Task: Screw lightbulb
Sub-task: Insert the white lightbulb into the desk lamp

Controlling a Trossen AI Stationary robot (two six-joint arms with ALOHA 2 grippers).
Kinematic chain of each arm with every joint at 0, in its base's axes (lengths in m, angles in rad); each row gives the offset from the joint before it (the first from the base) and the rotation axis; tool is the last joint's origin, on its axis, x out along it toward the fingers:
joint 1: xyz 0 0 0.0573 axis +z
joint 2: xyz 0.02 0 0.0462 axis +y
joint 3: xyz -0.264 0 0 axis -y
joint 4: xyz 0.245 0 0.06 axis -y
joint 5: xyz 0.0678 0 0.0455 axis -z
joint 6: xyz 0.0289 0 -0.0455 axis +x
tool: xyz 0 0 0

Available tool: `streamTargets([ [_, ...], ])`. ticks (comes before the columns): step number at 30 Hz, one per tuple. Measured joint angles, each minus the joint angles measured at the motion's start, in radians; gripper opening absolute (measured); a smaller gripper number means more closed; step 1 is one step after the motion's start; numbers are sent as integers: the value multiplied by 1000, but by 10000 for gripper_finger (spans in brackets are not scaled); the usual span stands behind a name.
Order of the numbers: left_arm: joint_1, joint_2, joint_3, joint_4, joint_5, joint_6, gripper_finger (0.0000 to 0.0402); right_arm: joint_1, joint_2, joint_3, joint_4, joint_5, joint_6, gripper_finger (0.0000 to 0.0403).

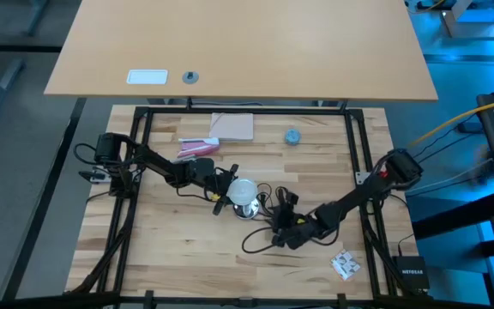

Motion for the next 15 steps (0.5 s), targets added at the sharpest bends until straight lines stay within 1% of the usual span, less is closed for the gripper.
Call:
streamTargets([
  [2,0,0,0,1,-1,0,164,0,18,0,-1,-21,25,198],
  [8,-1,0,0,1,-1,0,164,-17,72,1,-5,-22,46,198],
  [15,-3,0,0,0,-3,-16,164,-85,117,5,1,-34,96,198],
])
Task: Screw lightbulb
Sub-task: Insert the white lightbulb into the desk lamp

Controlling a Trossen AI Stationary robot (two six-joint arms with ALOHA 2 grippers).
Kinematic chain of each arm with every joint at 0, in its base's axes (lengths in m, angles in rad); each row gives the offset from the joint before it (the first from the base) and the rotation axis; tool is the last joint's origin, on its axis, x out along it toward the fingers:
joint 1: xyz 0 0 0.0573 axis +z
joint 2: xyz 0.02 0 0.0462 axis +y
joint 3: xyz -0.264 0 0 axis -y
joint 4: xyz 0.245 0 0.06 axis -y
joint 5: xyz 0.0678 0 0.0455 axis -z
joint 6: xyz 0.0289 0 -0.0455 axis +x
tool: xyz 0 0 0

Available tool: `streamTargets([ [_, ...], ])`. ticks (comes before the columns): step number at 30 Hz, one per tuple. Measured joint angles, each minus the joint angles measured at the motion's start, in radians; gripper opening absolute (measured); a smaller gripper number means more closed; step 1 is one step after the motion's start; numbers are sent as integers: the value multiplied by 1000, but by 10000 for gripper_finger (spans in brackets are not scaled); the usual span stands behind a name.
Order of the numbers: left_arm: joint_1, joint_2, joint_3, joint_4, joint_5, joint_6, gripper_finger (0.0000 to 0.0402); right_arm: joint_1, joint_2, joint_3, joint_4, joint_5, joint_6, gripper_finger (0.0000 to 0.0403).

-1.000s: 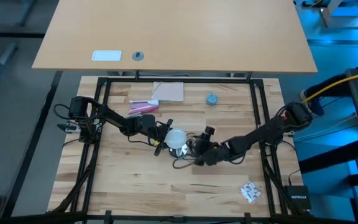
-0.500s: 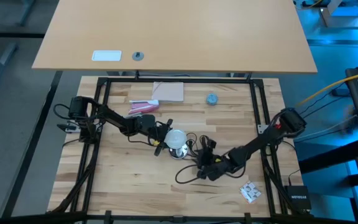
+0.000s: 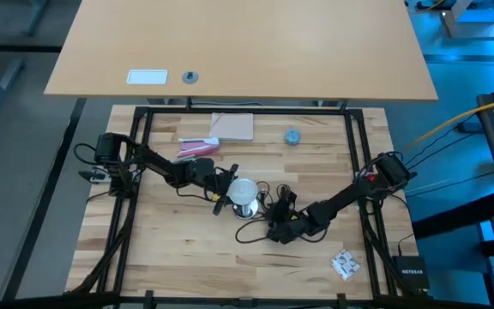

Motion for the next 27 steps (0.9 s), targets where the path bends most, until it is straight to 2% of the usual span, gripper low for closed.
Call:
streamTargets([
  [14,-3,0,0,-4,7,1,164,-115,3,-2,-39,10,-5,198],
  [27,-3,0,2,-4,14,6,164,-129,7,-4,-46,83,-15,198],
])
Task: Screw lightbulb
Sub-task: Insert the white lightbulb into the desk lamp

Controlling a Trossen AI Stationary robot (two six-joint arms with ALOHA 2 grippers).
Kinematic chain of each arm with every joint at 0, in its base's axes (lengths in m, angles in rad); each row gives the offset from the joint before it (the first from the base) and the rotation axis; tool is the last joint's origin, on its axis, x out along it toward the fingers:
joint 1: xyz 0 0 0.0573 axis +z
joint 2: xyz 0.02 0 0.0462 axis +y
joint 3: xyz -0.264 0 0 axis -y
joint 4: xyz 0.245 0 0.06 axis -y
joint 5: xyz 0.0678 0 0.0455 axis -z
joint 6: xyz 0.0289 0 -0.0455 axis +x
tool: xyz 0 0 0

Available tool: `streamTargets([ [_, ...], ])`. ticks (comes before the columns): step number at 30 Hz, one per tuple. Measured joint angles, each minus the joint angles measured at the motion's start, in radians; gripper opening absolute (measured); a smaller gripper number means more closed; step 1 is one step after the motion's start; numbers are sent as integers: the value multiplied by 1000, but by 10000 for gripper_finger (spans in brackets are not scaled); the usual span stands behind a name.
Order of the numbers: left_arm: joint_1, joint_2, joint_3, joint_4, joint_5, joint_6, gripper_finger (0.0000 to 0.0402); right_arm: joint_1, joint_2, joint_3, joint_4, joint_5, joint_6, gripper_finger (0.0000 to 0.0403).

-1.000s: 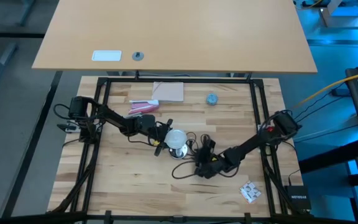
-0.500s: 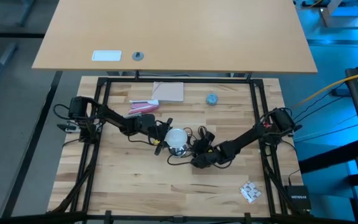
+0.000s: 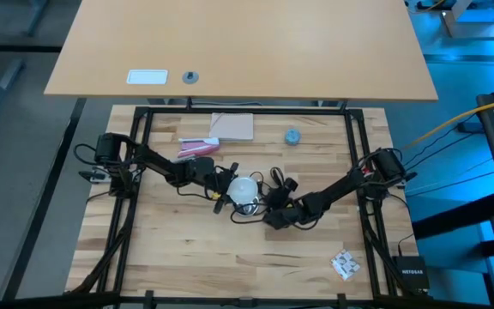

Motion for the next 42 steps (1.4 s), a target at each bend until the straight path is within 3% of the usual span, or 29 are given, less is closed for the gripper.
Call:
streamTargets([
  [6,0,0,0,0,12,-7,164,-2,1,-1,-1,21,-4,198],
  [14,-3,0,0,1,-15,-10,164,19,-4,-4,58,49,-159,198],
  [19,-3,0,0,1,-23,-9,164,53,-52,-3,54,100,-212,198],
  [32,-3,0,0,3,-33,-12,164,150,-148,-1,59,86,-329,198],
  [42,-2,1,0,18,-39,-33,164,214,-148,-1,59,48,-215,198],
])
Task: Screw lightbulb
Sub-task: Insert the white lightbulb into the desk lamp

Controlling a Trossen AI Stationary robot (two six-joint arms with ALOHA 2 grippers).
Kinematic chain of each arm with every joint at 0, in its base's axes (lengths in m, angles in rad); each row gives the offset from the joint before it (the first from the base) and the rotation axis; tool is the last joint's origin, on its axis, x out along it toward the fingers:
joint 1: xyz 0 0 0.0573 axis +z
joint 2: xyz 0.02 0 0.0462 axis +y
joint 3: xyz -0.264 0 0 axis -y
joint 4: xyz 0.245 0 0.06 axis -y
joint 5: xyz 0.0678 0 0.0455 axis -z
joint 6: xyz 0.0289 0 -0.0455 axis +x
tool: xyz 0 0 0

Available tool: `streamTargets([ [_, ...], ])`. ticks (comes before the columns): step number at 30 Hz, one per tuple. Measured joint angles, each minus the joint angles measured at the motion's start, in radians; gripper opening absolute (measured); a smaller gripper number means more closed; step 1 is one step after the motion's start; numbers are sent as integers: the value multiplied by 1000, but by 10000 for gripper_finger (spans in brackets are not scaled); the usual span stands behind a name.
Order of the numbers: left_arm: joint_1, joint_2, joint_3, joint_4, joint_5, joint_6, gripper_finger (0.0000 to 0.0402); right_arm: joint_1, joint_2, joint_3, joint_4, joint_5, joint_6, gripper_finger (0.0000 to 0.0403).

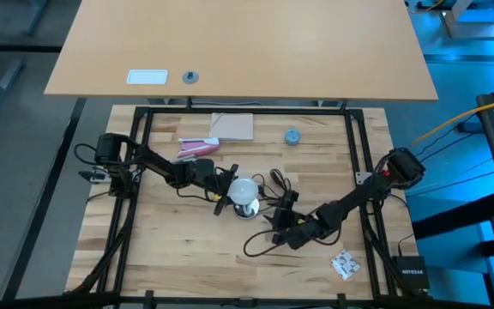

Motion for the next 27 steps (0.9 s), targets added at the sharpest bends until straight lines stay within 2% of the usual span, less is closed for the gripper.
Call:
streamTargets([
  [7,0,2,-1,24,-19,-9,164,-4,14,0,-2,14,43,198],
  [16,0,2,-1,25,-22,-11,164,-3,15,1,-37,-46,42,198],
  [27,1,2,-1,26,-23,-3,164,-3,15,1,-29,-55,42,198],
])
